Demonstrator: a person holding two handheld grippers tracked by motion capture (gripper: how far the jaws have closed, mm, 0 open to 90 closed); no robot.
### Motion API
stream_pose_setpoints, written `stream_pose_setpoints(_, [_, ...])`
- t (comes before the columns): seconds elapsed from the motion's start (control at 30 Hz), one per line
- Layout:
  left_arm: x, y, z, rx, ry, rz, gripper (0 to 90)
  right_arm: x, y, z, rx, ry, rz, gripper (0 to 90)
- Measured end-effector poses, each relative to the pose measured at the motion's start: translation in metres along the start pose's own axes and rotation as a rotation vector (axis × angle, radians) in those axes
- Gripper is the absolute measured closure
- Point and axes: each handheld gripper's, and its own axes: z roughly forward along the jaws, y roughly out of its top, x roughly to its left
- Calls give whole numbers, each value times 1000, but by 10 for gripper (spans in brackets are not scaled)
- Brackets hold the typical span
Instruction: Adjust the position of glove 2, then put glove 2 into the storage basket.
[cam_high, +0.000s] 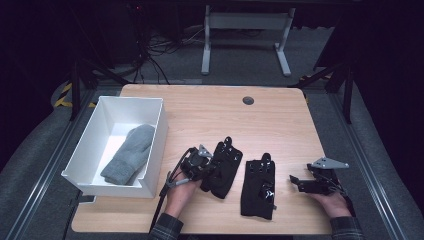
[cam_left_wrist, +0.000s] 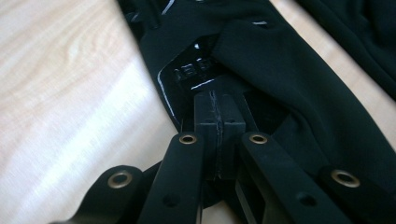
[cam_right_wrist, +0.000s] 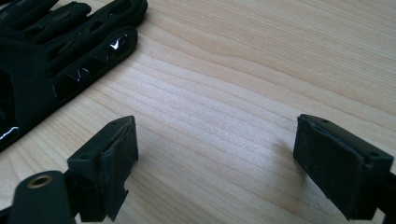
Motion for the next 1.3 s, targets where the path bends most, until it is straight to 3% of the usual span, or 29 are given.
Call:
stream_pose_setpoints(0.27, [-6, -16, -10, -33, -50, -33, 868, 0, 0, 0, -2, 0, -1, 141])
stream_pose_setpoints(0.43, [2, -6, -12, -70, -20, -58, 722, 0, 0, 0, -2, 0, -1, 140])
stream_pose_setpoints(0.57, [14, 3, -3, -60, -1, -77, 660, 0, 0, 0, -2, 0, 0, 140])
stream_pose_setpoints(0.67, [18, 5, 1, -44, 17, -83, 660, 0, 0, 0, -1, 0, 1, 140])
stream_pose_setpoints(0.73, [21, 4, 6, -35, 3, -90, 683, 0, 0, 0, -1, 0, 1, 139])
stream_pose_setpoints(0.9, [19, 4, 8, -44, -5, -93, 818, 0, 1, 0, 1, 0, -1, 144])
stream_pose_setpoints(1.03, [19, 4, 7, -55, -12, -114, 868, 2, 8, -3, 45, 55, -14, 256])
stream_pose_setpoints(1.17, [20, 4, 2, -76, -39, -138, 875, 19, 12, -11, 31, 171, -73, 582])
stream_pose_setpoints(1.23, [20, 5, -2, -87, -55, -145, 875, 31, 13, -10, 51, 241, -108, 713])
stream_pose_setpoints(1.3, [20, 6, -5, -96, -79, -153, 876, 39, 13, -10, 61, 274, -130, 803])
